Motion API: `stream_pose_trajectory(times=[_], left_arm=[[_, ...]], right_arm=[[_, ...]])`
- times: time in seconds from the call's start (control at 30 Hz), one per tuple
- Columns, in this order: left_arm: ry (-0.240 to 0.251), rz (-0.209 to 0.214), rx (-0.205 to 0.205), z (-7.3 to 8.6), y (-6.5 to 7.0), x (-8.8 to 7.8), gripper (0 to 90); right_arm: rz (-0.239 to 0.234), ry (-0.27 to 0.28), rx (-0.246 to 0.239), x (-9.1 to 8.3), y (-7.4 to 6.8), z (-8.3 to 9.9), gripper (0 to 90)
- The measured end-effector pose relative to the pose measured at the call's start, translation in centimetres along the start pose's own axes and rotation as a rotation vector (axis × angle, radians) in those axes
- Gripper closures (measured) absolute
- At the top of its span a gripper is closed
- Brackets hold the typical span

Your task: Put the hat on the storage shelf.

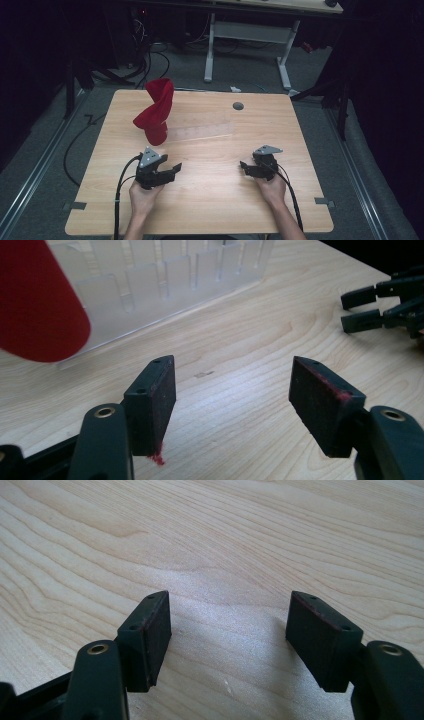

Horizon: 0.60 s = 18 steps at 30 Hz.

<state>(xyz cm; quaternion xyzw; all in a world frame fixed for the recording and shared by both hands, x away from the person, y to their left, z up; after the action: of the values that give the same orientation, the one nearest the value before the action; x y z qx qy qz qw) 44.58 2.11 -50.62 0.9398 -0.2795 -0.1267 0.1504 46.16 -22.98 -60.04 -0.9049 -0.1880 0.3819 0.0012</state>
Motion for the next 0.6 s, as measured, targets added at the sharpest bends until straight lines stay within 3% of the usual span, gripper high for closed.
stream_pose_trajectory(times=[0.23, 0.6], left_arm=[[-0.054, -0.006, 0.033, 1.8, 0.0, 1.2, 35.1], [-0.084, -0.027, 0.028, 3.1, -0.4, 2.7, 35.3]], right_arm=[[0.000, 0.000, 0.003, 0.0, 0.0, 0.0, 34.7], [-0.001, 0.000, -0.001, 0.0, 0.0, 0.0, 34.7]])
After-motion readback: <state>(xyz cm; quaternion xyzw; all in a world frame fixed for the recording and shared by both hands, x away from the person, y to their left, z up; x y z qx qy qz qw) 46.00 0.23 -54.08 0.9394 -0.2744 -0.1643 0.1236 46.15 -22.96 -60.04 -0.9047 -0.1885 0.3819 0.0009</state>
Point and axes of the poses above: each handheld gripper's, and its own axes: x roughly forward along the jaws, z roughly out of its underside, y roughly to its right, the point moved 10 cm from there along x, roughly forward along the jaws, and after that the axes turned 13 degrees about x, right-handed, at the moved point
